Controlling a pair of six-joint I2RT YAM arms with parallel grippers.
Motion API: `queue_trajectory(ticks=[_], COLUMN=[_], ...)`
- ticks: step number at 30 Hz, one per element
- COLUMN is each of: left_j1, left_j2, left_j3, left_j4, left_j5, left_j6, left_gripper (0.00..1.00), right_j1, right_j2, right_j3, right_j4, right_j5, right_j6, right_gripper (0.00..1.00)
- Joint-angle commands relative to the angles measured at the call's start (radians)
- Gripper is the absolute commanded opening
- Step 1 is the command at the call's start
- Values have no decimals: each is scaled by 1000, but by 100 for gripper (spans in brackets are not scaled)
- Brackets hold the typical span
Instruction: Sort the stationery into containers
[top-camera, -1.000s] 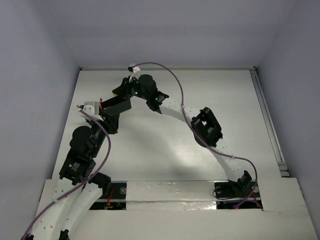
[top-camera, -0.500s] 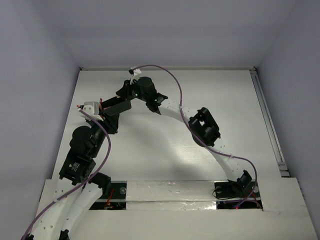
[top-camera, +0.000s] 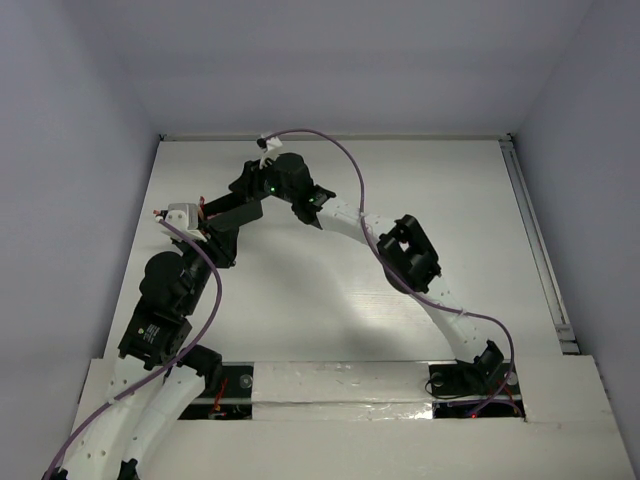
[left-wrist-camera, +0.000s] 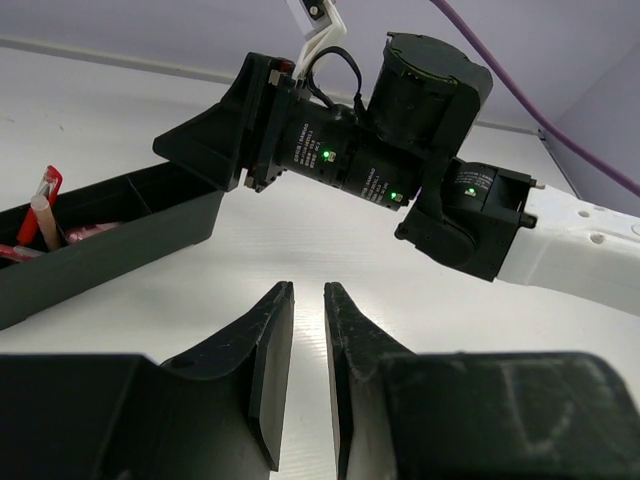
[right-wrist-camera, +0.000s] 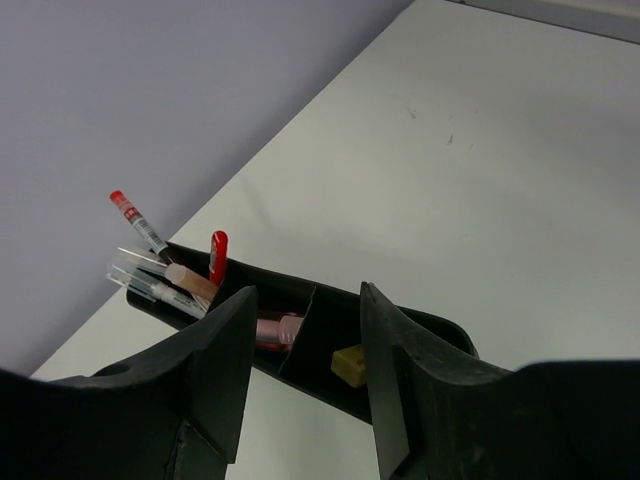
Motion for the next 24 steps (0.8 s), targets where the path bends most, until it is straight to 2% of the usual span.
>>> queue_trajectory(ticks=[1, 3, 6, 8, 9, 11, 12, 14, 15, 17, 19, 20, 21, 22, 23, 24], left_j1=[-5, -5, 5, 5, 5, 5, 14, 15, 15, 15, 36, 45, 45, 57, 67, 67], left_j2=[4, 9, -3, 7, 13, 12, 10, 18, 23, 24, 12, 4, 7, 13, 21, 33], left_j3=[31, 31, 29, 32, 32, 31, 32, 34, 34, 35, 25, 20, 18, 21, 23, 26], left_j4=[37, 40, 43, 39, 37, 40, 42, 40, 37, 39, 72, 83, 86, 83, 79, 77], left_j5=[-11, -3, -1, -8, -6, 11, 14, 11, 12, 41, 93, 133, 144, 147, 150, 153], left_j6=[12, 12, 12, 12, 12, 15, 17, 18, 18, 20, 29, 29, 29, 24, 23, 21], left_gripper=[16, 16, 17, 17, 19, 22, 27, 34, 36, 40, 50, 55, 61, 63, 64, 67], right_j1=[1, 1, 1, 1, 1, -8, -18, -28, -28, -28, -38, -38, -38, -38, -47, -47], right_j2=[-86, -112, -224, -340, -385, -481, -584, -692, -801, -914, -1091, -1155, -1215, -1335, -1394, -1451], right_j3=[4, -17, -168, -324, -385, -515, -651, -787, -910, -1030, -1196, -1248, -1296, -1375, -1410, -1443], right_j4=[70, 78, 154, 211, 231, 292, 314, 351, 349, 336, 311, 302, 290, 252, 232, 212], right_j5=[-14, -13, -1, 62, 93, 165, 182, 251, 286, 416, 566, 606, 659, 779, 835, 875], right_j6=[-12, -15, -18, -36, -56, -69, -84, -131, -150, -182, -199, -207, -213, -207, -195, -191], right_gripper=[51, 51, 48, 21, 2, 0, 0, 0, 0, 0, 0, 1, 10, 23, 38, 63])
